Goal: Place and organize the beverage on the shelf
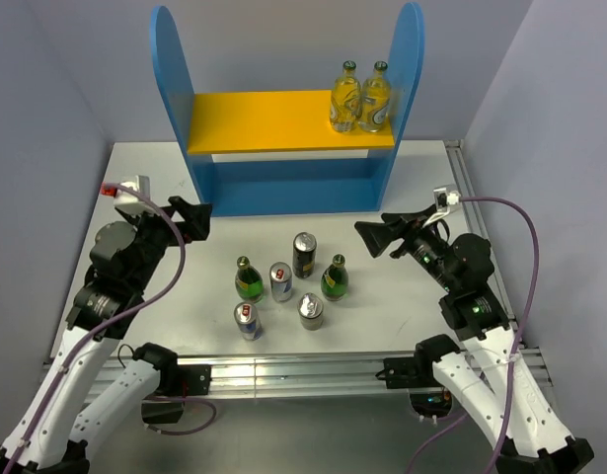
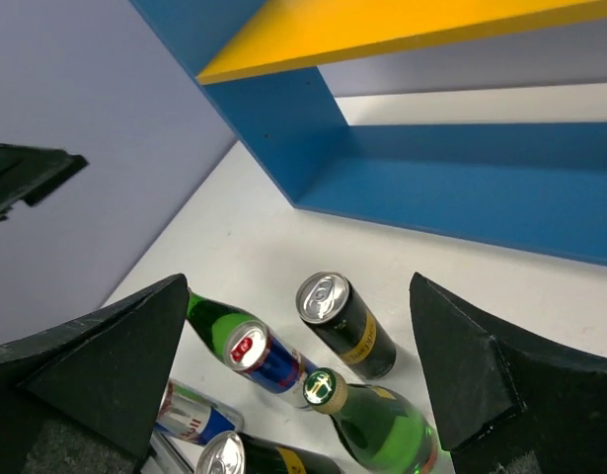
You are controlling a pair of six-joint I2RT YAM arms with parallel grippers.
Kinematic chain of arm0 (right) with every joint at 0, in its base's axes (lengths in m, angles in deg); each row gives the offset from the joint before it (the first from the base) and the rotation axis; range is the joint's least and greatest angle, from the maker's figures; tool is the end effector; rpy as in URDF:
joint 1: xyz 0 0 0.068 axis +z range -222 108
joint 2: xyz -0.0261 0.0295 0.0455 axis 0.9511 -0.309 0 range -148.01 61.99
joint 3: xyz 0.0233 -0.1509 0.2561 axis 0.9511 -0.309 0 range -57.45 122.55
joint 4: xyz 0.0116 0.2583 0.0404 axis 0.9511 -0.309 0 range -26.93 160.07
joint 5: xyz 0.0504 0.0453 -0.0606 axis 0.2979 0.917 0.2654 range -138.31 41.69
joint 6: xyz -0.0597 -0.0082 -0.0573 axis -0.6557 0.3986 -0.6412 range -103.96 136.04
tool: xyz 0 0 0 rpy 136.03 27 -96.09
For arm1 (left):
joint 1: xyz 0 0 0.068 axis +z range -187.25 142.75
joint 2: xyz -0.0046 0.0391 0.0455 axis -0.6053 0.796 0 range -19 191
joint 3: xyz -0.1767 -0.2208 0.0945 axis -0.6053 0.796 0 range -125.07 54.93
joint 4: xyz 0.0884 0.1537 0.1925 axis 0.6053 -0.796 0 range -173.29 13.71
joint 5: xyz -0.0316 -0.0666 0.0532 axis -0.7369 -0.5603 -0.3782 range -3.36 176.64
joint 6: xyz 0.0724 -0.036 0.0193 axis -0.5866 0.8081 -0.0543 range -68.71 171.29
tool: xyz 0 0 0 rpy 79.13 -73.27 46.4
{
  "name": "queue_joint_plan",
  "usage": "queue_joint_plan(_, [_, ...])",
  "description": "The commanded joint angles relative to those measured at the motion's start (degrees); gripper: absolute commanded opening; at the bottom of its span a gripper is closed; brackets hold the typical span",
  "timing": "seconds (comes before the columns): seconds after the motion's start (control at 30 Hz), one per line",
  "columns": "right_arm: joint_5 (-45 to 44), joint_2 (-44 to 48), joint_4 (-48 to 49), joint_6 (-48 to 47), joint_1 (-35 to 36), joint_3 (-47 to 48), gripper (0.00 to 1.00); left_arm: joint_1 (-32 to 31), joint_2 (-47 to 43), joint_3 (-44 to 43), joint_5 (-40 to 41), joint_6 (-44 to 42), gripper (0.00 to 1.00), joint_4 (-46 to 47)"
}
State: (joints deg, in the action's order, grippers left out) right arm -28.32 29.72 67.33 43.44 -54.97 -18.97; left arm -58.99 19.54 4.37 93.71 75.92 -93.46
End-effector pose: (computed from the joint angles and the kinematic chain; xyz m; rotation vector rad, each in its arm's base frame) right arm 0.1399 0.0688 0.3631 -0.1494 1.5727 0.8771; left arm 0.1575 -0.0531 0.3910 -0.1373 1.6796 -0.5098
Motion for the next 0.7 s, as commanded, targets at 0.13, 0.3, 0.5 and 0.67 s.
queue_joint_plan(0.13, [-7.3, -0.6, -2.4, -2.5, 6.2, 0.5, 1.00, 0.0, -1.2, 0.2, 7.1, -2.8, 0.99, 0.3])
queue_joint_plan(0.3, [-26.1, -1.6, -6.2, -3.0, 19.0, 1.0, 1.00, 0.0, -0.7, 0.2, 8.2, -2.9, 0.99, -0.3])
queue_joint_plan(0.5, [-66.1, -9.8, -18.0, 0.9, 37.0, 5.8, 1.00, 0.0, -0.8, 0.3, 9.3, -2.9, 0.99, -0.8])
queue_joint_plan(0.67, [-66.4, -9.8, -18.6, 10.5, 44.3, 1.4, 1.00, 0.0, -1.4, 0.5, 9.9, -3.1, 0.99, -0.8])
